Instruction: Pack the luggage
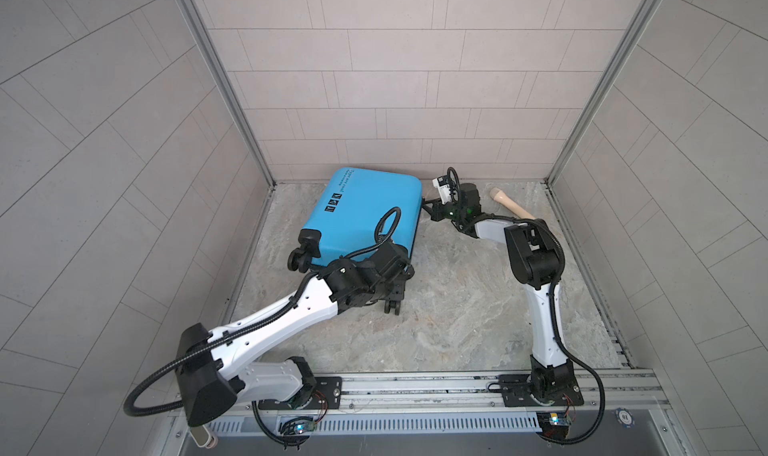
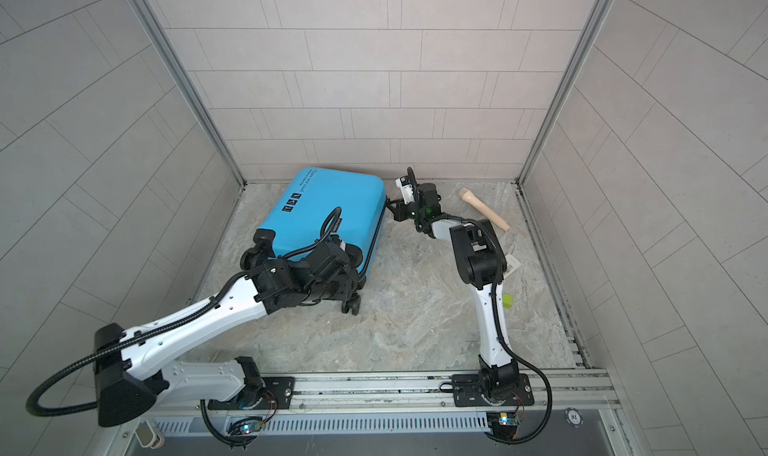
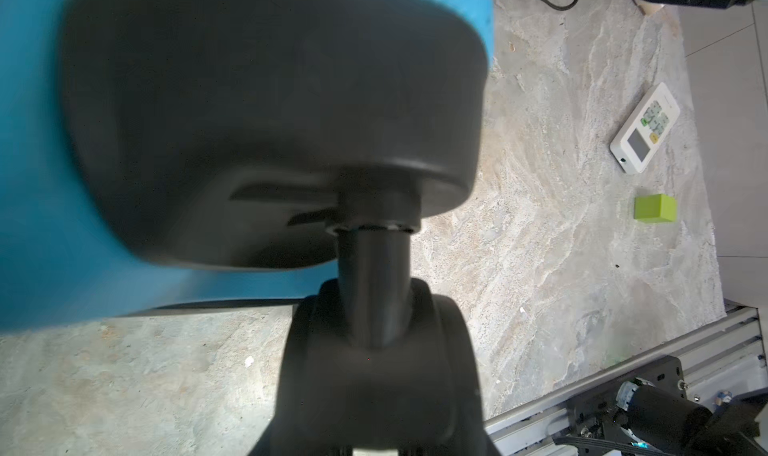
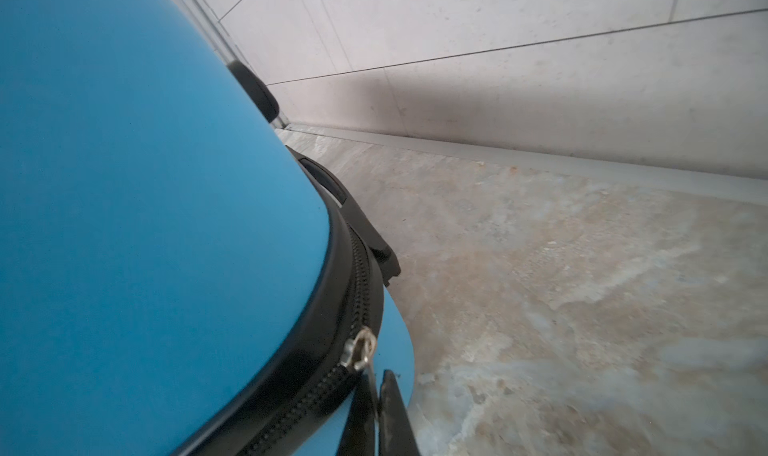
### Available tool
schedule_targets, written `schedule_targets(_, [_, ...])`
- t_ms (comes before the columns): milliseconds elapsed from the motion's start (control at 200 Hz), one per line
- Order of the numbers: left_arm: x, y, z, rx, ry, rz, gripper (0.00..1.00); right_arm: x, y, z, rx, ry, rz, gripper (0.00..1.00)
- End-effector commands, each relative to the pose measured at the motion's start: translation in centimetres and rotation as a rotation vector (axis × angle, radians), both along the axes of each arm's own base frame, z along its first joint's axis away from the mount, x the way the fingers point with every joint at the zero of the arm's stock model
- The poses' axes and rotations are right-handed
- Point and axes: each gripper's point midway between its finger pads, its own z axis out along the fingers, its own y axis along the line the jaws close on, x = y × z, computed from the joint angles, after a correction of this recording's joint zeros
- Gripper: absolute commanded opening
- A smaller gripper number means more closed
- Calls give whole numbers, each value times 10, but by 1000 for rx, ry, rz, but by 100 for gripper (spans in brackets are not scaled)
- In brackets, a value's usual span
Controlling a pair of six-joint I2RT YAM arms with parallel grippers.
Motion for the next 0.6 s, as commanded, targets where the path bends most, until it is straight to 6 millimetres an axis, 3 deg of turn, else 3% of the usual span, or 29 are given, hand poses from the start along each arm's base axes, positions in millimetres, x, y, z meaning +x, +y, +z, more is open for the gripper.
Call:
schedule_targets(0, [-50, 15, 12, -36, 125, -108, 0, 49, -106, 34, -50, -108, -350, 0])
schedule_targets(170, [-51, 26, 15, 10, 117, -105, 0, 36, -113, 22, -61, -80, -351, 0])
schedule_targets(330, [-49, 48, 25, 52, 60, -63, 0, 24, -117, 26, -49, -88, -362, 0])
schedule_targets(595, [-40, 84, 36, 128, -49, 22, 0, -17, -130, 28, -81, -70, -416, 0])
